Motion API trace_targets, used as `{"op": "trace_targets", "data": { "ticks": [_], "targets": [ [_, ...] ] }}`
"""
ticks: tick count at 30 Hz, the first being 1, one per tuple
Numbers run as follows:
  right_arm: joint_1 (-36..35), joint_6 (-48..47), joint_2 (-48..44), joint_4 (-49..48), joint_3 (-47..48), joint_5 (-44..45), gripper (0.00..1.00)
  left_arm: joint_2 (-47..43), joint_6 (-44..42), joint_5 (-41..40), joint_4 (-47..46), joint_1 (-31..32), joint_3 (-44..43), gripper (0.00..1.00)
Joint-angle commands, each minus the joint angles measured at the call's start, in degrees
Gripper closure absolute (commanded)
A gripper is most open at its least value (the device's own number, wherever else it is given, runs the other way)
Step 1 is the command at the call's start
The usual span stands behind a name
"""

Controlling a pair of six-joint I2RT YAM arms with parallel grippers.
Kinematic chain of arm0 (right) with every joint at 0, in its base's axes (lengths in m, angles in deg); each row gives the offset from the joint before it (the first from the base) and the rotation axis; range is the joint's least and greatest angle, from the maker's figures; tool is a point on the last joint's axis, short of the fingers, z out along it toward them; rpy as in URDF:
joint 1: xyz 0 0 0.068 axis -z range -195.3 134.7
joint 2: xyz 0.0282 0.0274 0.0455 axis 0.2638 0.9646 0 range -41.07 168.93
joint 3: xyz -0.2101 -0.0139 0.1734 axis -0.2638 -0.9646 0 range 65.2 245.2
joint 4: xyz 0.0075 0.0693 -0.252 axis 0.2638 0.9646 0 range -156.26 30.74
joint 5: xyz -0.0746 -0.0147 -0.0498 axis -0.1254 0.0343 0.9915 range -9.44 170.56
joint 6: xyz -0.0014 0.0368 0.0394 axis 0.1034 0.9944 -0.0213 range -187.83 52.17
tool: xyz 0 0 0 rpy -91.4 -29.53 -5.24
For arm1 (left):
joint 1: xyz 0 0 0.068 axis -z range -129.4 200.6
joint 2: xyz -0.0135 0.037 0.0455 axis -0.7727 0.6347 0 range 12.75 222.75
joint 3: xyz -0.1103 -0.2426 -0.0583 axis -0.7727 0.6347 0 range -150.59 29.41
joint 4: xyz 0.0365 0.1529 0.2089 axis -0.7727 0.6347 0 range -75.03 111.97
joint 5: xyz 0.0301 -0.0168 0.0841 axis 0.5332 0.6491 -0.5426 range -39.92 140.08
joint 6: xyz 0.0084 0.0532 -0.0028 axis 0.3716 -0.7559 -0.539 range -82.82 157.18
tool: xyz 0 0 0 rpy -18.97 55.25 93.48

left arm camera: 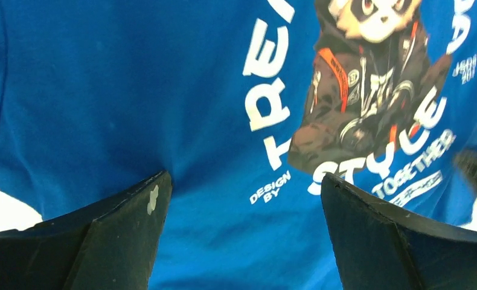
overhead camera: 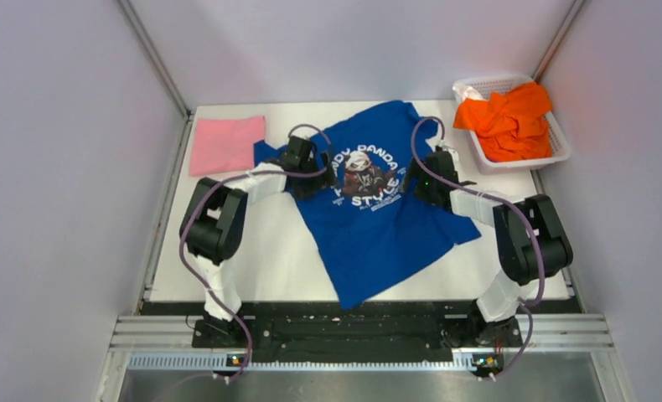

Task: Fold and stack the t-shirts
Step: Flatten out the tshirt

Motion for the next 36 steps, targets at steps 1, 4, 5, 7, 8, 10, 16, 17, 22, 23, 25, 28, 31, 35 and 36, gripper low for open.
{"op": "trace_targets", "data": {
  "ticks": [1,4,5,7,8,10,16,17,22,23,25,28,31,35,36],
  "targets": [
    [-0.35,-0.22,8.5,0.51,7.07,-2.28,0.01,-7.0,4.96,-1.58,2.84,6.12,13.24,0.01],
    [-0.32,-1.55,14.27,2.46,13.64,-4.23,0.03,-11.44,10.48,1.0,-2.76,12.43,21.07,0.01],
    [-0.25,-2.24,16.13,2.71,16.02,-4.97,0.03,-12.24,12.11,1.91,-4.45,14.75,22.64,0.01],
    [-0.33,-3.61,20.69,3.64,21.33,-7.01,0.04,-12.71,14.81,4.19,-7.64,19.42,24.14,0.01],
    [-0.34,-4.26,22.57,4.2,25.44,-7.53,0.04,-12.51,15.53,5.16,-9.28,22.16,23.66,0.01],
    [-0.3,-5.81,26.84,5.95,32.04,-8.58,0.04,-11.66,14.84,4.36,-8.86,25.34,20.63,0.01],
    [-0.15,-11.02,40.78,16.27,56.6,-8.77,0.04,-7.94,8.21,2.67,-8.43,26.72,8.93,0.01],
    [-0.11,-11.42,42.44,18.61,60.42,-8.47,0.04,-7.28,7.24,1.66,-6.96,26.49,6.61,0.01],
    [0.44,-15.42,40.09,22.99,65.78,-5.85,0.02,-9.91,3.97,-6.08,1.17,24.36,2.54,0.01],
    [0.46,-16.25,38.0,22.94,64.67,-4.39,0.02,-11.59,3.64,-8.95,1.65,23.84,3.58,0.01],
    [0.63,-17.25,31.37,22.17,60.31,-1.76,0.01,-14.71,3.21,-13.1,3.3,22.39,5.72,0.01],
    [0.89,-16.82,21.55,18.48,46.91,1.96,0.01,-17.91,3.49,-17.93,4.85,19.16,9.44,0.01],
    [0.88,-14.14,11.24,14.18,33.06,1.59,0.01,-18.54,3.72,-15.83,4.76,15.35,11.81,0.01],
    [0.86,-7.99,0.11,8.03,15.14,-2.1,0.01,-15.17,3.05,-12.87,4.28,12.44,11.99,0.01],
    [0.85,-6.69,-1.76,6.91,11.85,-3.36,0.01,-14.39,2.96,-12.03,4.41,11.89,11.6,0.01]
  ]
}}
